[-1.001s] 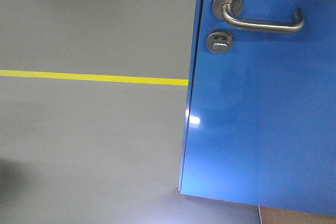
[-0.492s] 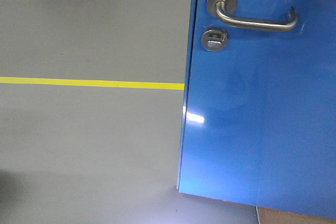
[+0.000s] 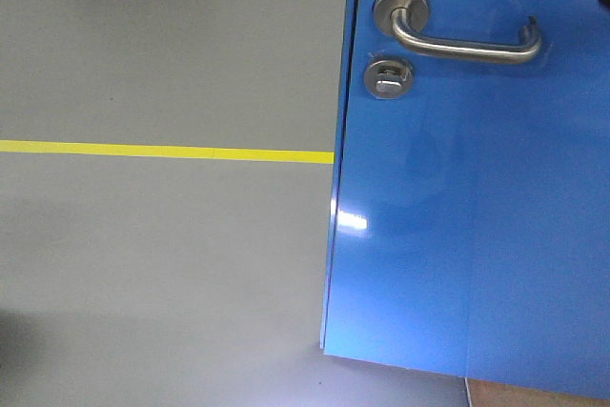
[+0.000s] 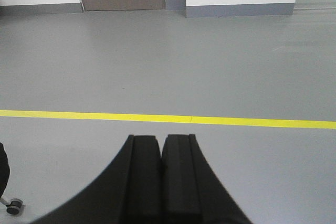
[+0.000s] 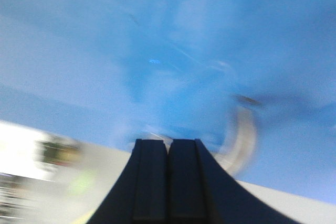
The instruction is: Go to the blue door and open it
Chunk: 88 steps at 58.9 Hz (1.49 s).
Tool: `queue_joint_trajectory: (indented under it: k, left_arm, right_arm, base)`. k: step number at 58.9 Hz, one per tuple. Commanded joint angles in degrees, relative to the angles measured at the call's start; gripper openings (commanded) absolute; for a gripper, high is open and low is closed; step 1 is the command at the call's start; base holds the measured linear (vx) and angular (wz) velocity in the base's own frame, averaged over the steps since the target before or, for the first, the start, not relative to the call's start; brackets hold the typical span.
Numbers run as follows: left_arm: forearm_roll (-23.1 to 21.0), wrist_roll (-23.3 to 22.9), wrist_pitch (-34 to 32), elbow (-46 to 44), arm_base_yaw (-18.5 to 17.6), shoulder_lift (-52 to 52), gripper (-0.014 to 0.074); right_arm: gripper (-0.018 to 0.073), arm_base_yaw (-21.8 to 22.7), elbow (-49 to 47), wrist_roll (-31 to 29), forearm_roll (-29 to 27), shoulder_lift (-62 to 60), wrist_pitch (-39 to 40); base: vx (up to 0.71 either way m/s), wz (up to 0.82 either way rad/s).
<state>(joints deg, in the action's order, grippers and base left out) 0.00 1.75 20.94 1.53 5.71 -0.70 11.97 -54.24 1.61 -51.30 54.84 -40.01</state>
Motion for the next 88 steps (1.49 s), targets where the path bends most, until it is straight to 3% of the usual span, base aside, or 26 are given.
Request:
queue_joint_trajectory:
  k: [1,11,22,29,36,50,55,67,83,88]
  left_arm:
    - [0.0,-0.2,-4.5,0.2,0.0,-0.8,0.0070]
    - [0.0,-0.2,-4.5,0.2,0.0,-0.8,0.0070]
    - [0.0,-0.2,-4.5,0.2,0.0,-0.8,0.0070]
    - [0.0,-0.2,-4.5,0.2,0.0,-0.8,0.0070]
    - [0.0,-0.2,-4.5,0.2,0.0,-0.8,0.0070]
    - [0.0,-0.2,-4.5,0.2,0.0,-0.8,0.0070]
    - [0.0,-0.2,-4.5,0.2,0.0,-0.8,0.0070]
    - [0.0,-0.2,-4.5,0.2,0.0,-0.8,0.0070]
    - [0.0,-0.2,-4.5,0.2,0.0,-0.8,0.0070]
    - [0.0,-0.2,-4.4,0.2,0.0,-0.8,0.0070]
  right_arm:
    - [0.0002,0.2,1.6,-0.6,8.9,-5.2,1.1]
    - [0.0002,0.2,5.6,-0.6,25.9,-14.2,-0.3]
    - [0.0002,0.2,9.2,-0.8,35.3,-24.7,-0.3]
    - [0.0002,0.2,10.8,-1.6,45.1,-29.3,1.2]
    - [0.0002,0.2,13.1,-1.3,52.0,-31.1,6.3]
    - [0.0002,0.1,24.0,-1.2,53.2,-33.5,24.5]
    - [0.0002,-1.7,29.3,-1.0,53.3,-35.5,28.3]
    - [0.0002,-7.2,42.7,-0.6,53.3,-43.3,30.6]
    - [0.0002,-7.1,56.4,-0.6,53.4,-56.8,33.7]
    - [0.0002,-7.2,56.9,-0.6,53.1,-56.0,33.4]
  base:
    - [0.00,0.00]
    - [0.00,0.00]
    - [0.00,0.00]
    - [0.00,0.00]
    - [0.00,0.00]
    - [0.00,0.00]
    - [0.00,0.00]
    - [0.00,0.00]
    - [0.00,0.00]
    - [0.00,0.00]
